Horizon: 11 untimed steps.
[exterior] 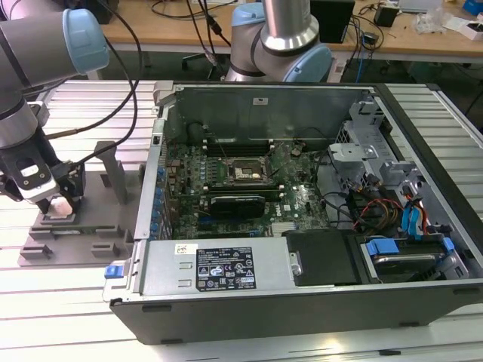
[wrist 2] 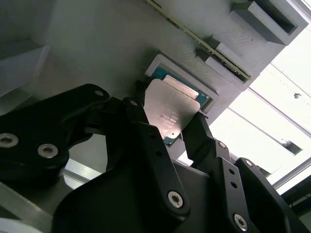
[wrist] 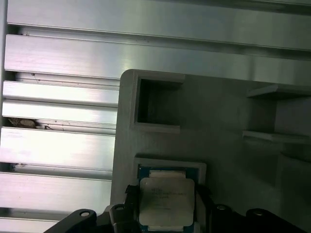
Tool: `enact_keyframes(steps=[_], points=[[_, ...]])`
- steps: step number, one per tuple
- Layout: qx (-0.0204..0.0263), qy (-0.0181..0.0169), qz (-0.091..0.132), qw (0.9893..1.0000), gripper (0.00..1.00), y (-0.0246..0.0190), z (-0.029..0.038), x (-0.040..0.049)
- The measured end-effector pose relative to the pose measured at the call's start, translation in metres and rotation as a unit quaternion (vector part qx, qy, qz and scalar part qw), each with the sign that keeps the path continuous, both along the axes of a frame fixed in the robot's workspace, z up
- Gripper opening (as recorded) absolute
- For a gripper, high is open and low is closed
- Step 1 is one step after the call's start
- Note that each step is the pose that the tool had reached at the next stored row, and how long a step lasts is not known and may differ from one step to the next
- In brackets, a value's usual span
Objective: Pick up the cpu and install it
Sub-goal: 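Pick up the cpu and move it towards the insertion slot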
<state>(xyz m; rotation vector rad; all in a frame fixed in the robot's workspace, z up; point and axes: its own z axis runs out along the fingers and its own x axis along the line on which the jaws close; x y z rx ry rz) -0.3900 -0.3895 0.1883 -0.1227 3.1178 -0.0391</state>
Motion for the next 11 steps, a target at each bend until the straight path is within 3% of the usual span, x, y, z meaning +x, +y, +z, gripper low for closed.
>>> enact_keyframes(steps=[4, 7, 11], points=[[-0.0001, -0.0001, 0.000, 1.0000, 0.55, 0.0000, 0.0007, 0.0000], [-0.0001, 0.0000, 0.000, 1.0000, 0.55, 0.0000, 0.0123, 0.0000], [-0.0001, 0.0000, 0.000, 1.0000, 0.55, 0.0000, 0.0178, 0.0000]])
